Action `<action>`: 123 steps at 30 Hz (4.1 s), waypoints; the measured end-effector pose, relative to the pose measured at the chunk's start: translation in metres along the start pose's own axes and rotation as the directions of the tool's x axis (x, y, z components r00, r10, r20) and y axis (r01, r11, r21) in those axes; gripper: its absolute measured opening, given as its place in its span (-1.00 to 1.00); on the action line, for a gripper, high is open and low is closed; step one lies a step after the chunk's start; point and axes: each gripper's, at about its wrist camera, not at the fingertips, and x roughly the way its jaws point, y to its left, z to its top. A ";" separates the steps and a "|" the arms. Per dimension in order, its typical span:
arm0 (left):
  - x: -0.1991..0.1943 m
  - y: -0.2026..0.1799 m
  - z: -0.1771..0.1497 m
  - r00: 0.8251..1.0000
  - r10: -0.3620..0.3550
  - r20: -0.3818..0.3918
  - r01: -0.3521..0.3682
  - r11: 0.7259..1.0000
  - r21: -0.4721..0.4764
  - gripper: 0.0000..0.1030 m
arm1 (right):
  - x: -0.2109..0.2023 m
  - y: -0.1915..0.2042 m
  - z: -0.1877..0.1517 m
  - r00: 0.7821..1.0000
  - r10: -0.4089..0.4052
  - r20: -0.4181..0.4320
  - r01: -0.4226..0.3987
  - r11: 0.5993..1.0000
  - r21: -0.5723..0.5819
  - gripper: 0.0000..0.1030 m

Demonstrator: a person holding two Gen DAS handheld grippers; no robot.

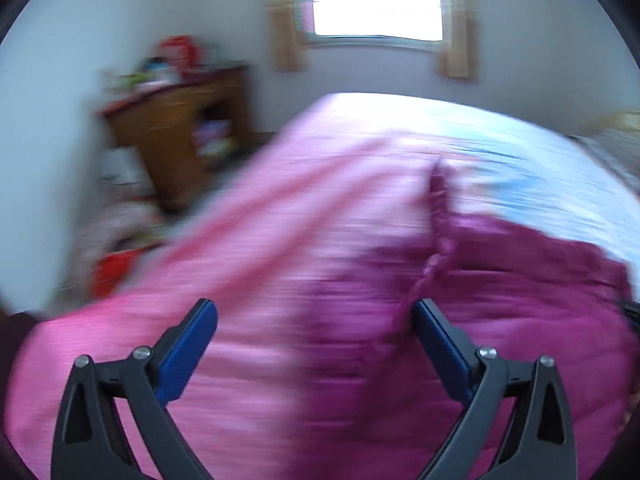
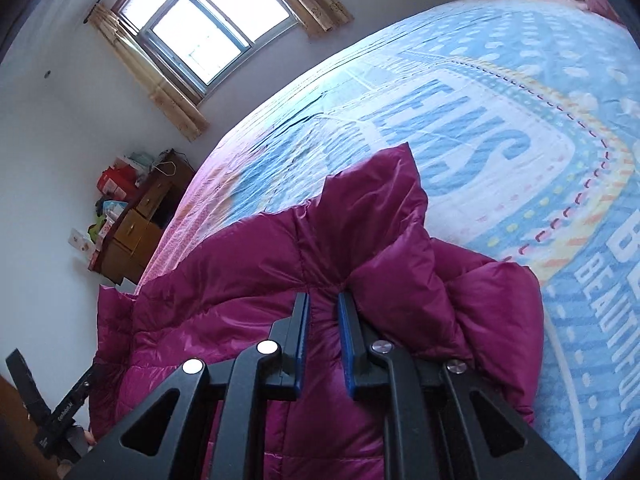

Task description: Fold large clothes

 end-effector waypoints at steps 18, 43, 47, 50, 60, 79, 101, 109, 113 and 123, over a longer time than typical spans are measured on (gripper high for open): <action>-0.042 0.021 -0.097 0.908 -0.418 -0.039 0.356 0.817 -0.454 0.95 | -0.027 0.179 -0.063 1.000 -0.012 -0.004 0.009 0.917 -0.399 -0.69; -0.087 -0.052 -0.041 0.875 -0.430 0.224 0.480 0.835 -0.270 -0.55 | 0.035 0.125 -0.093 0.976 0.124 -0.177 -0.159 0.967 -0.200 -0.80; -0.119 -0.086 -0.029 0.848 -0.467 0.251 0.506 0.855 -0.118 -0.55 | 0.037 0.113 -0.084 0.947 0.194 -0.256 -0.230 0.966 -0.121 -0.80; -0.141 -0.111 -0.023 0.823 -0.501 0.267 0.519 0.855 0.003 -0.55 | 0.029 0.097 -0.072 0.910 0.287 -0.298 -0.301 0.954 -0.001 -0.76; -0.177 -0.234 -0.054 0.791 -0.597 0.133 0.502 0.759 0.415 -0.55 | -0.079 -0.029 -0.048 0.957 0.289 -0.022 -0.281 0.945 0.168 -0.75; -0.154 -0.303 -0.119 0.811 -0.581 -0.075 0.519 0.654 0.550 -0.51 | -0.147 -0.099 -0.009 0.978 0.159 0.135 -0.176 0.976 0.129 0.56; -0.153 -0.311 -0.121 0.785 -0.611 -0.106 0.564 0.632 0.532 -0.51 | -0.040 -0.034 0.044 0.994 -0.104 -0.036 0.093 0.969 -0.227 -0.68; -0.172 -0.291 -0.117 0.740 -0.659 -0.136 0.627 0.601 0.495 -0.44 | -0.023 -0.068 0.033 0.997 -0.045 -0.059 0.035 0.987 -0.155 -0.70; -0.192 -0.259 -0.109 0.681 -0.715 -0.160 0.686 0.546 0.480 -0.34 | -0.025 -0.068 0.030 0.998 -0.042 -0.054 0.033 0.987 -0.158 -0.70; -0.165 -0.219 0.016 0.725 -0.689 0.025 0.642 0.688 0.338 0.69 | -0.029 -0.069 0.029 0.999 -0.025 -0.046 0.018 0.990 -0.143 -0.69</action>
